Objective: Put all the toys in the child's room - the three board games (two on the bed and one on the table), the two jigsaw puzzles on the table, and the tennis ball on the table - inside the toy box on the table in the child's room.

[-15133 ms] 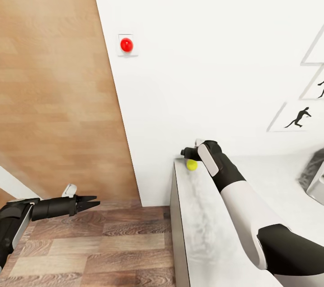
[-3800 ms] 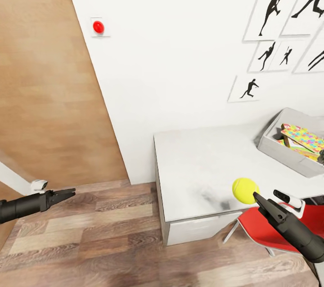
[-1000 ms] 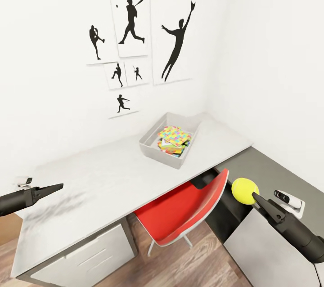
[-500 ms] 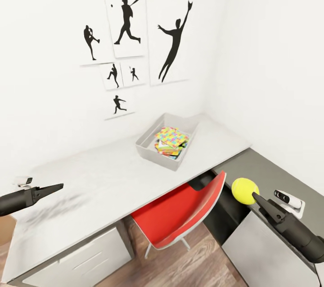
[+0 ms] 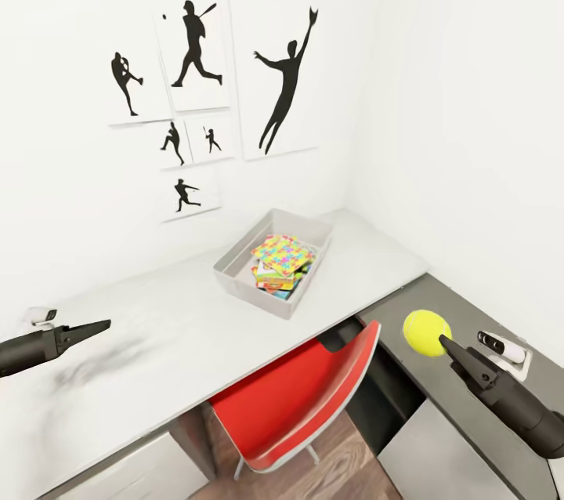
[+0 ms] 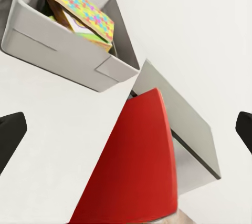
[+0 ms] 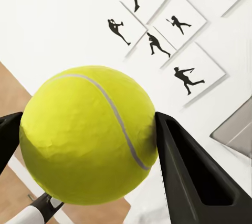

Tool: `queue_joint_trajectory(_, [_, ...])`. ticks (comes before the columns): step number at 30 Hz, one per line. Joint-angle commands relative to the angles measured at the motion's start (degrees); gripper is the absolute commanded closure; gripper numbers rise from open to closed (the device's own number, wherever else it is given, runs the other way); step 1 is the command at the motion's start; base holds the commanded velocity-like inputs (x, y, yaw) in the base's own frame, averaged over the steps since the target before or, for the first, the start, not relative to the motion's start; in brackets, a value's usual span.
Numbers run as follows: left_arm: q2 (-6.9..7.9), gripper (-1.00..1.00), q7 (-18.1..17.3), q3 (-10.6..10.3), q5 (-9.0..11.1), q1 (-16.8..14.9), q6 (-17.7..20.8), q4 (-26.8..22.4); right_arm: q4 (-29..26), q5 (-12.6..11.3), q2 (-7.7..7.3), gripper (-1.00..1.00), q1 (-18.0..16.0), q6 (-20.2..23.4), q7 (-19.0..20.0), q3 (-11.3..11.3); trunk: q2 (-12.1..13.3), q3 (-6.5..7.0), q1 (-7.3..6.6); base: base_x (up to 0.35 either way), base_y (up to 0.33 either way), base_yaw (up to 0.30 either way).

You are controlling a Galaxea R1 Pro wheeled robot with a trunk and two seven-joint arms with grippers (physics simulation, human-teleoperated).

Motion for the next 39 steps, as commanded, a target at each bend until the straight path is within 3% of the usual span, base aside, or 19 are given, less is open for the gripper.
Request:
queue_joint_trajectory(1, [0.01,-1.0,-0.2,0.0,-0.1,0.0,0.6,0.0,0.0,-0.3,0.01,1.0,0.0,0.7,0.1,0.0,-0.1,-0.02,0.06,0.217,-0.218,0.0])
queue_joint_trajectory(13, [0.01,-1.0,-0.2,0.0,-0.1,0.0,0.6,0.0,0.0,-0.4,0.08,1.0,0.0,0.4,0.2,0.0,-0.1,1.12,0.06,0.175,-0.126,0.0])
queue_joint_trajectory(39, [0.01,-1.0,-0.2,0.1,-0.1,0.0,0.7,0.0,0.0,-0.3,0.08,1.0,0.0,0.3,0.3,0.0,-0.1,3.59,0.06,0.101,-0.025,0.0])
